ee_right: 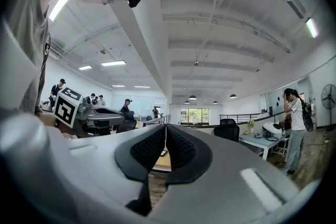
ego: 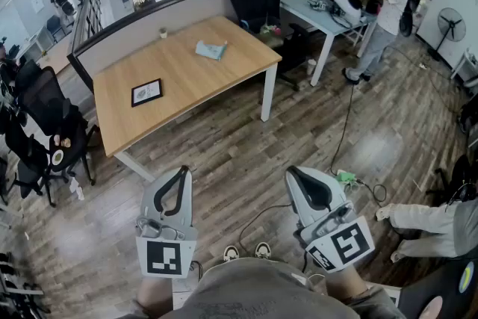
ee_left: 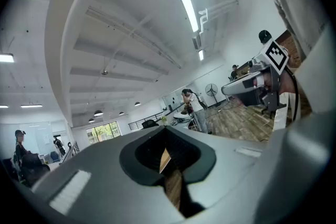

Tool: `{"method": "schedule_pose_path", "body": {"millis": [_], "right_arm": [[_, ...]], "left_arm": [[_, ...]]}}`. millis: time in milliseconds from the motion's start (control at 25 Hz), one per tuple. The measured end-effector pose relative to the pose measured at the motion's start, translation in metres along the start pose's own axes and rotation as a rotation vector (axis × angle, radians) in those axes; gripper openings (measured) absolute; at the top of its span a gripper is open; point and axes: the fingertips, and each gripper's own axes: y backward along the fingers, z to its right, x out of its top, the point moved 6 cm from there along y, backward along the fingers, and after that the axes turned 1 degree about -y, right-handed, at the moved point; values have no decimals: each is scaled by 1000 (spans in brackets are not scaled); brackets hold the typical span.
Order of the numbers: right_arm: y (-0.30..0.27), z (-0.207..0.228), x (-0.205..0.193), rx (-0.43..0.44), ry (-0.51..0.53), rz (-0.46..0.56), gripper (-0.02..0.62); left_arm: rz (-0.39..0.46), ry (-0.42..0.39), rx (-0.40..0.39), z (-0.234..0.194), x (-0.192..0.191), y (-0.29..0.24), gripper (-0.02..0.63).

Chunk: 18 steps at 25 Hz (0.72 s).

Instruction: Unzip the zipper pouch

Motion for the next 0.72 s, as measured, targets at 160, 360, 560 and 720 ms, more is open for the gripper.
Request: {"method": "schedule_pose_path", "body": {"millis": [160, 360, 560, 720], "right_arm": [[6, 3, -2, 5, -5, 13, 15], [12, 8, -4, 9, 1, 6, 15], [21, 17, -8, 27, -12, 16, 15], [30, 24, -13, 45, -3, 10, 15]], "left_arm": [[2, 8, -4, 8, -2, -1, -1], [14, 11, -10, 17, 3, -2, 0], [6, 21, -11, 31, 4, -4, 0], [-8, 34, -1, 48, 2, -5, 0]]}}
